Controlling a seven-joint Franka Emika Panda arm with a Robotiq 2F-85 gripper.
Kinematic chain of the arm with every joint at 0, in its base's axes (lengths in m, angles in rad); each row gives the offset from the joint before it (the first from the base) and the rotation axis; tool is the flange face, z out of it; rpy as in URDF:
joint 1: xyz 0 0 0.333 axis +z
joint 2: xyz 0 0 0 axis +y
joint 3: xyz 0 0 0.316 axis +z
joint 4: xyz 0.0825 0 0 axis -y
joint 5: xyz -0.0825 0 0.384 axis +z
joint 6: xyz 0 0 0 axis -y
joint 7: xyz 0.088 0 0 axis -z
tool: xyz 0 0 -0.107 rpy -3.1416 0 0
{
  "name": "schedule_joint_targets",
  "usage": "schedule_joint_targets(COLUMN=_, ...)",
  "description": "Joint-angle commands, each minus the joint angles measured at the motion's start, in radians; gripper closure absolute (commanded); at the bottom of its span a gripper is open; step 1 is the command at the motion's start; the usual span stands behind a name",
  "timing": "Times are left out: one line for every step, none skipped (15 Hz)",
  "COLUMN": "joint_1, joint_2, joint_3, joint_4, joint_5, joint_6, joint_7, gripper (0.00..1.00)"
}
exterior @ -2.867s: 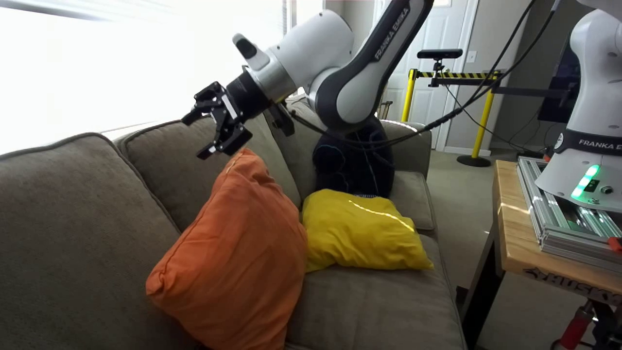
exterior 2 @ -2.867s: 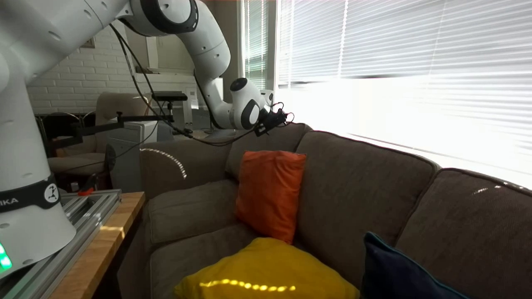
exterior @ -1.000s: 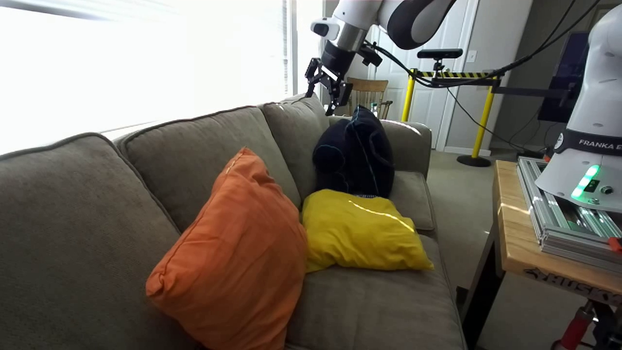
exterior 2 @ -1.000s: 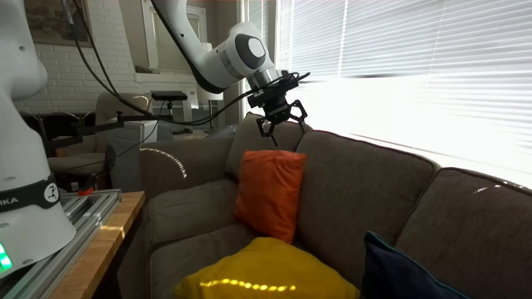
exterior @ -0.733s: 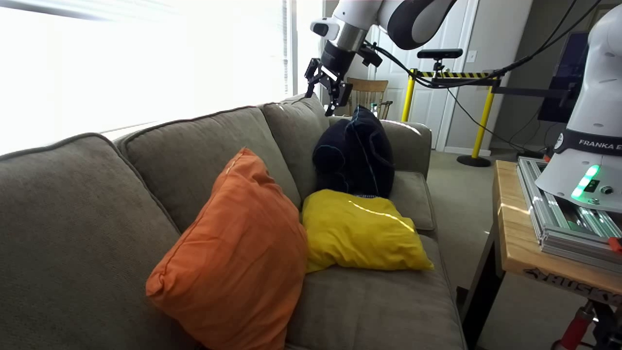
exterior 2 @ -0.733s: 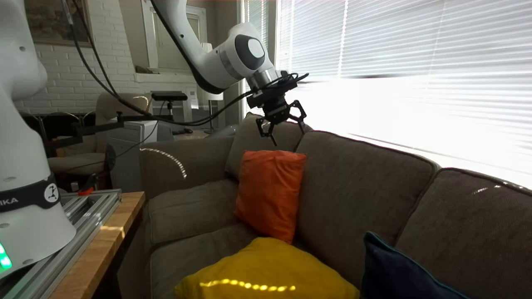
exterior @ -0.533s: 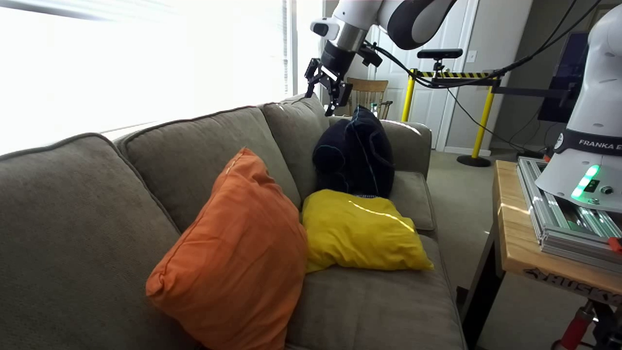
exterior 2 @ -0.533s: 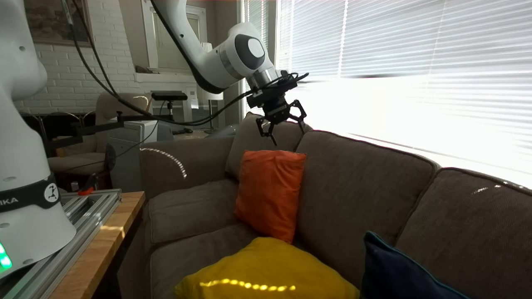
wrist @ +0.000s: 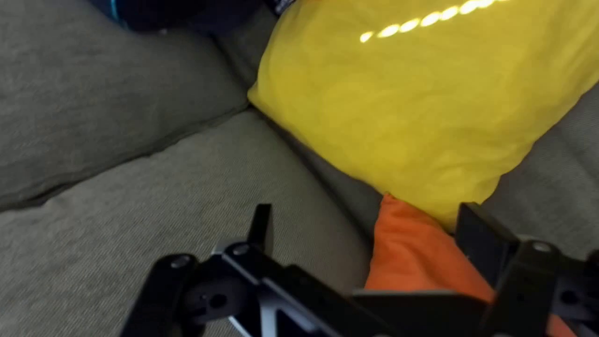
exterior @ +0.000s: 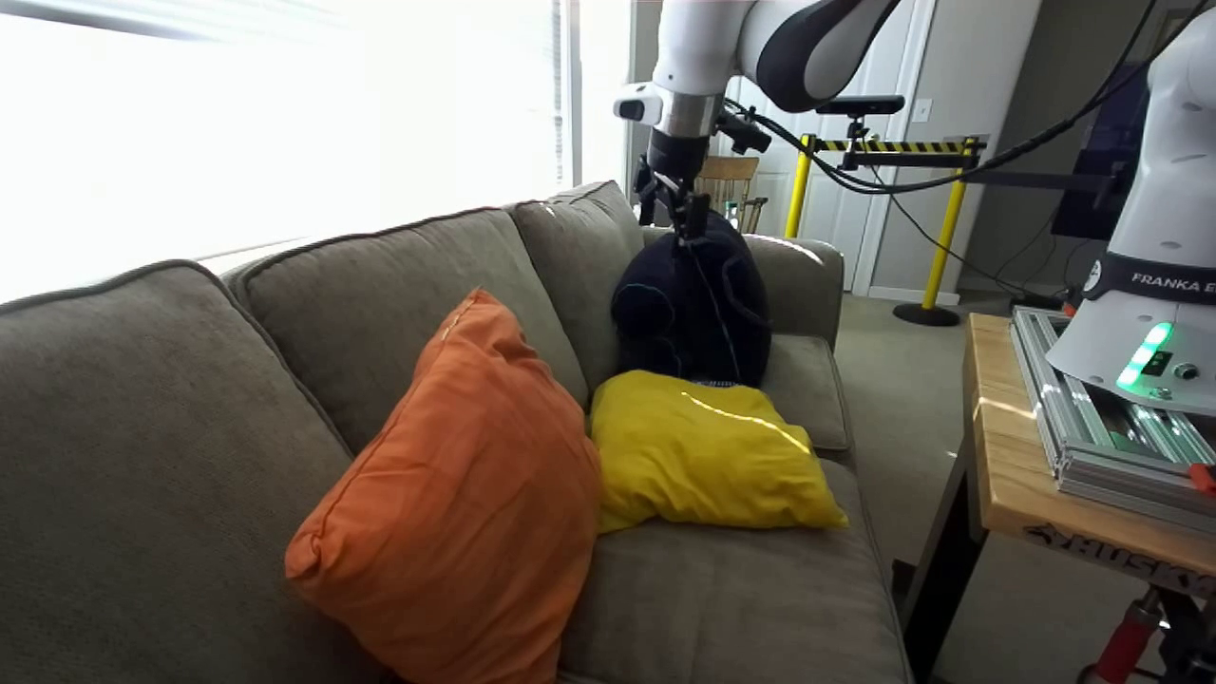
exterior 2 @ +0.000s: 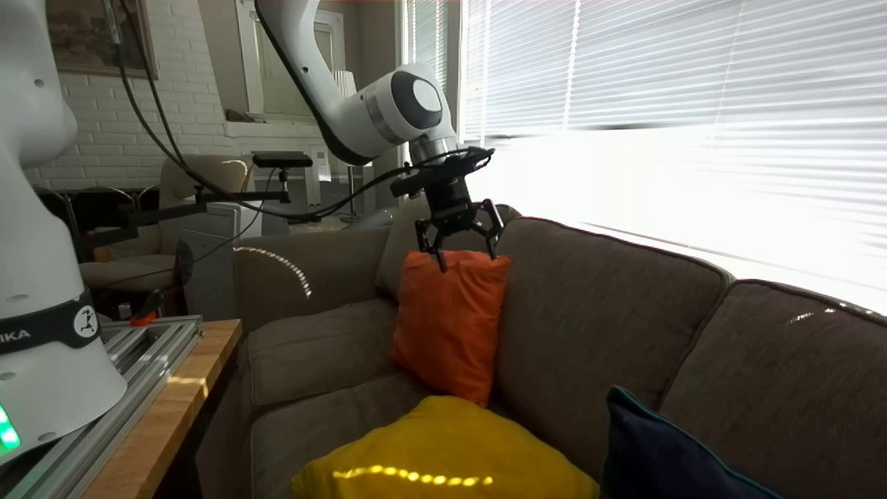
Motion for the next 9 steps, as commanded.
schedule_joint_targets(joint_1=0.012, joint_2=0.054, joint_3=-0.009, joint_4=-0.024, joint_5=0.092, joint_6=-0.044, joint_7=0.095, gripper=0.00)
schedule_joint_targets(joint_1=0.012, joint_2=0.071, joint_3=-0.006, joint_4=-0.029, joint_5=0.129, joint_6=-0.052, joint_7=0.113, gripper=0.00)
schedule_joint_targets(joint_1=0.012, joint_2=0.094, joint_3=0.003, joint_4=-0.040, joint_5=0.181, joint_6=-0.041, joint_7=0.116, gripper=0.00)
schedule_joint_targets(joint_1=0.018, joint_2=0.115, joint_3=0.007, joint_4=-0.048, joint_5=0.226, joint_6=-0.042, joint_7=0.128, gripper=0.00)
schedule_joint_targets(joint_1=0.026, joint_2=0.135, joint_3=0.007, joint_4=-0.055, joint_5=0.256, joint_6=-0.026, joint_7=0.133, gripper=0.00)
schedule_joint_targets(joint_1=0.047, joint_2=0.156, joint_3=-0.005, joint_4=-0.066, joint_5=0.248, joint_6=0.001, joint_7=0.162, gripper=0.00)
schedule_joint_targets(joint_1=0.069, joint_2=0.175, joint_3=-0.020, joint_4=-0.075, joint_5=0.219, joint_6=0.033, joint_7=0.190, gripper=0.00)
schedule_joint_targets(joint_1=0.104, joint_2=0.195, joint_3=-0.049, joint_4=-0.081, joint_5=0.146, joint_6=0.077, joint_7=0.222, gripper=0.00)
schedule_joint_targets(joint_1=0.147, joint_2=0.209, joint_3=-0.082, joint_4=-0.083, joint_5=0.072, joint_6=0.084, joint_7=0.246, gripper=0.00)
